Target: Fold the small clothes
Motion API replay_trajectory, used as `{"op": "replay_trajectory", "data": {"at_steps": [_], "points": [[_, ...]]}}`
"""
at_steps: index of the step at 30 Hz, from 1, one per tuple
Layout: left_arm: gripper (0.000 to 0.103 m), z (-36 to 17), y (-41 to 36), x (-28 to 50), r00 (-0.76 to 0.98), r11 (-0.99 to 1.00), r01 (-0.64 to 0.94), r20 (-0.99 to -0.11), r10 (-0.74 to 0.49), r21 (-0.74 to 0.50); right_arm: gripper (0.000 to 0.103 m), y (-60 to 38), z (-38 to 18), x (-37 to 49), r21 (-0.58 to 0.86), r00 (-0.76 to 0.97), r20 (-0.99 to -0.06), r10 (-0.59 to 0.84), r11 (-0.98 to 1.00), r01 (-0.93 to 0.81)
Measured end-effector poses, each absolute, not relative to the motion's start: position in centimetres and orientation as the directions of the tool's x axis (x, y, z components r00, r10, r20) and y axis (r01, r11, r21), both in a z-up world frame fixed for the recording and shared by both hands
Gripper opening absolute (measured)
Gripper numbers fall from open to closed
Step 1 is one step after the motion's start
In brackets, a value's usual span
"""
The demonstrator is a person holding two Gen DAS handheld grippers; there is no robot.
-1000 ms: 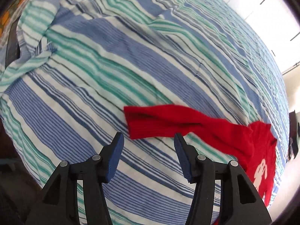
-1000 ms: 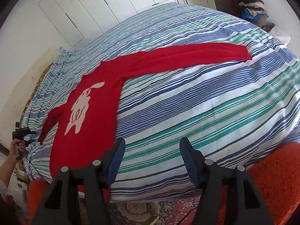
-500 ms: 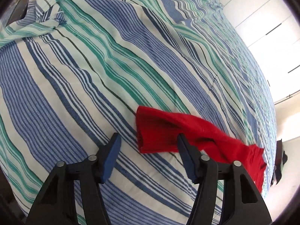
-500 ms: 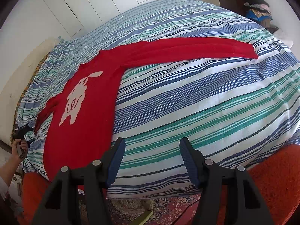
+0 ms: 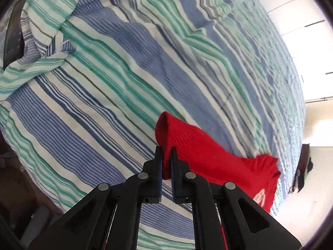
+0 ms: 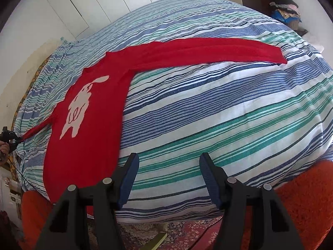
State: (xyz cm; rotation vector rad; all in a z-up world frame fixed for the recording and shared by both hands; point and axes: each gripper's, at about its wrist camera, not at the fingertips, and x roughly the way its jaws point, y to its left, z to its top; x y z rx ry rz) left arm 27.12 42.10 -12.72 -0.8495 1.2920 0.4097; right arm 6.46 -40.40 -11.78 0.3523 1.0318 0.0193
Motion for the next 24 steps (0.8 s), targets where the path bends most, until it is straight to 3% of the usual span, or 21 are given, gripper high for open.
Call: {"op": "replay_trajectory", "data": {"at_steps": [3,5,10,14,15,17,20,24], "points": [[0.005,-18.3,41.6,25.6,0.114,0.626,-0.753,-0.977,-0.182,-0.204,0.060,-40.2,-11.7,6.5,0.295,0.524,-0.832,0.182,0.945,0.141],[0.005,-20.4,40.8,24.6,0.105,0.618,-0.761,-0.978,-0.180,-0.196,0.060,-40.2,-11.5,6.3,0.296,0.531,-0.828,0.179,0.944,0.144],[0.006,-18.6,38.8,25.0,0.101,0.716,-0.690,-0.994,-0.052,-0.108,0.060,-41.1,-11.7,6.0,0.305,0.529,-0.830,0.177,0.938,0.165],[0.018,-17.1,39.9,24.5,0.109,0.680,-0.732,-0.992,0.060,-0.039,0.060,-41.4,-12.0,6.2,0.320,0.525,-0.831,0.184,0.930,0.181],[0.031,-16.7,40.5,23.9,0.105,0.658,-0.753,-0.990,0.092,-0.019,0.060,-41.3,-11.9,6.2,0.320,0.529,-0.829,0.182,0.930,0.181],[0.047,-15.8,41.4,22.3,0.140,0.613,-0.789,-0.984,0.114,-0.042,0.060,-41.1,-11.6,6.1,0.315,0.539,-0.824,0.177,0.933,0.174],[0.048,-13.8,40.8,20.3,0.233,0.609,-0.788,-0.959,0.164,-0.087,0.060,-40.7,-11.4,6.0,0.299,0.544,-0.822,0.170,0.941,0.158],[0.048,-12.0,35.8,21.1,0.388,0.772,-0.617,-0.913,0.125,-0.157,0.060,-40.4,-11.7,6.3,0.292,0.528,-0.831,0.174,0.945,0.148]]}}
